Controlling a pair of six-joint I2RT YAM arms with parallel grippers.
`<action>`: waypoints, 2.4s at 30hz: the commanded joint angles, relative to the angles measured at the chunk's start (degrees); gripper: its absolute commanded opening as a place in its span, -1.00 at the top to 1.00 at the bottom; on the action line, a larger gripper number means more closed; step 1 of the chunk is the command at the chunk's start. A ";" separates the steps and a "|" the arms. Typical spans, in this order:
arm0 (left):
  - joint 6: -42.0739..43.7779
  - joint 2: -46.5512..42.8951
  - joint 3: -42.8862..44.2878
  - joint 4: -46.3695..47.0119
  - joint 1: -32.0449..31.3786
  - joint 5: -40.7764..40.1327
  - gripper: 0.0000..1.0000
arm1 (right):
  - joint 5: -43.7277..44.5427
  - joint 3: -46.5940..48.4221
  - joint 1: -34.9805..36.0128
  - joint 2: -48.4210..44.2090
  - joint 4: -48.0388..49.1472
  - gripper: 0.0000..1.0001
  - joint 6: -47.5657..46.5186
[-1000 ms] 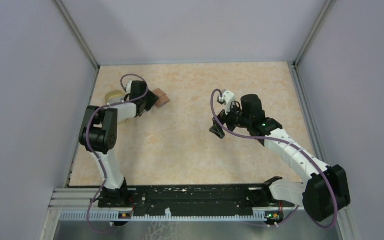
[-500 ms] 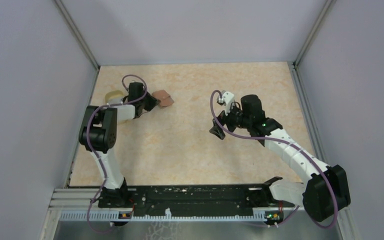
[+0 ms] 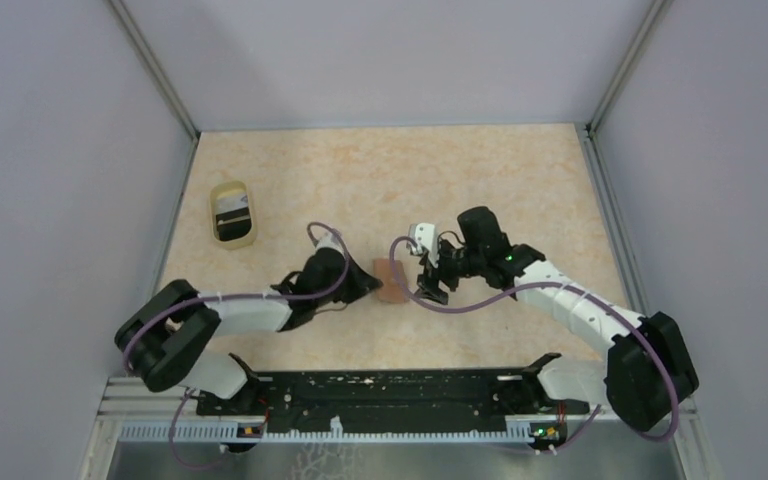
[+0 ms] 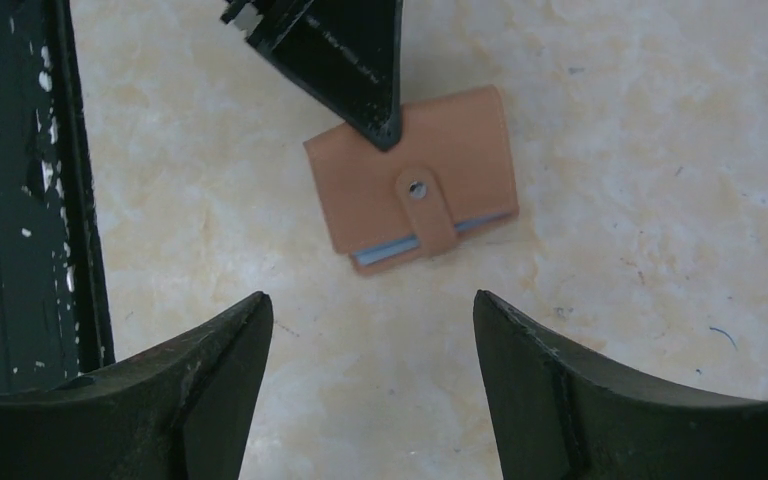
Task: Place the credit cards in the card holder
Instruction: Move the card holder to the center of the board, then open the card holder at the center of the board.
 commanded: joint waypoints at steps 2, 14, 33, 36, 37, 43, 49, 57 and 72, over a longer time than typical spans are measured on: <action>-14.17 -4.46 -1.81 -1.21 -15.57 -24.66 1.00 | -1.23 0.09 1.57 0.05 1.36 -0.28 -4.59; -21.89 4.11 1.87 -1.18 -26.40 -32.46 1.00 | -0.35 -0.44 6.11 10.12 2.66 0.11 -2.86; -24.99 6.88 3.19 -1.04 -30.71 -36.52 1.00 | 11.63 0.50 9.53 18.41 7.52 0.11 5.75; -24.48 7.31 3.28 -0.61 -30.88 -36.00 1.00 | 14.85 0.70 9.81 19.38 7.99 0.21 6.70; -24.42 7.22 3.27 -0.61 -30.89 -36.00 1.00 | 15.90 1.01 9.86 19.66 7.92 0.33 7.05; -24.50 6.10 2.20 -0.84 -30.98 -36.64 1.00 | 21.29 1.41 9.87 19.16 7.98 0.85 7.61; -25.17 5.89 1.82 -1.64 -30.98 -37.51 1.00 | 22.08 1.87 9.68 16.81 7.24 1.00 8.12; -24.40 5.13 -0.78 -0.40 -30.89 -40.60 1.00 | 14.61 1.97 3.18 11.40 5.58 1.00 10.43; -16.42 7.53 2.45 -2.31 -29.96 -36.66 0.37 | 8.93 2.27 -0.04 9.42 4.87 1.00 11.99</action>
